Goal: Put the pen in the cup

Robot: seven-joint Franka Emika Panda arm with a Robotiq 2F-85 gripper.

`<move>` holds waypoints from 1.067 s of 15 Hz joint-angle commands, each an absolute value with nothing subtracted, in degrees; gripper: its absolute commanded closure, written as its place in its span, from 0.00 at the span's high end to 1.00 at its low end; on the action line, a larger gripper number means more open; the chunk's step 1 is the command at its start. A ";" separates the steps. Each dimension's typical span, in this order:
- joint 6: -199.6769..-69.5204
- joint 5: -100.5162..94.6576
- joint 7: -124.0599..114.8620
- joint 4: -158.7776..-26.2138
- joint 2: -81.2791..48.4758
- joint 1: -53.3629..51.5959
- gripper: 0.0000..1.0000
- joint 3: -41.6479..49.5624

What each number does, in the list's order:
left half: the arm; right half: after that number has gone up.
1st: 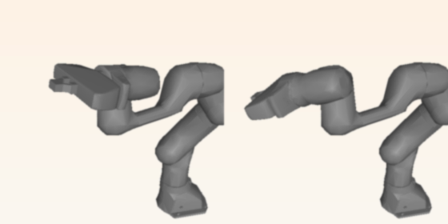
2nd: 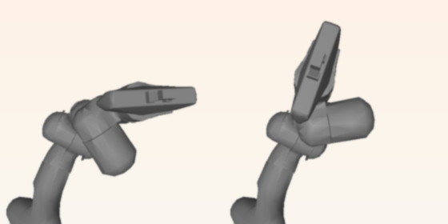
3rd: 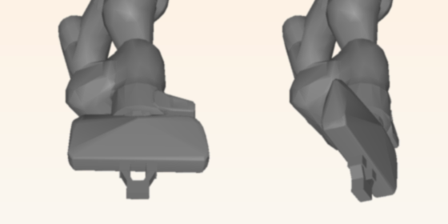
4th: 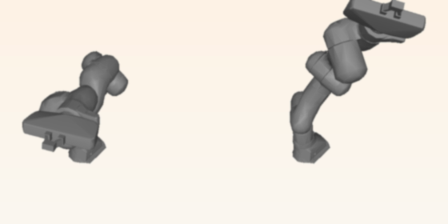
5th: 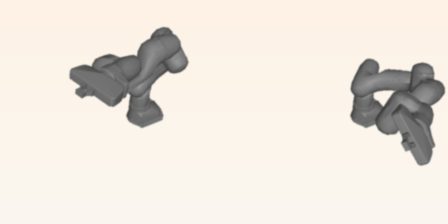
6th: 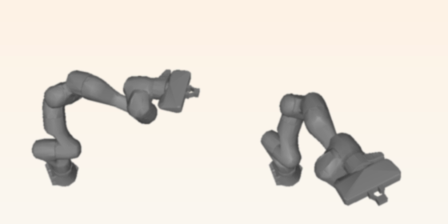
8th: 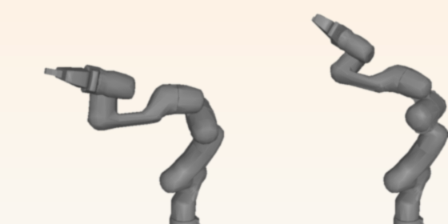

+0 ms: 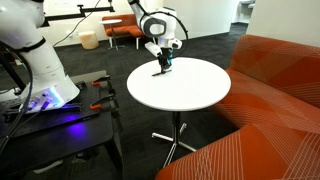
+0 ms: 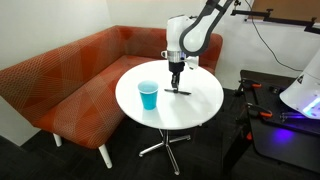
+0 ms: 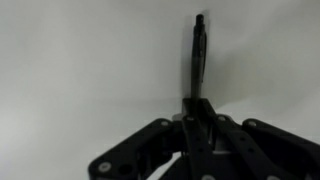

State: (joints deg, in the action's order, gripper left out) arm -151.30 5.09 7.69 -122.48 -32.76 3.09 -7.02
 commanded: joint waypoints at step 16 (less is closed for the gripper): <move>-151.53 -3.98 -5.39 -126.90 -20.17 -4.78 0.03 2.24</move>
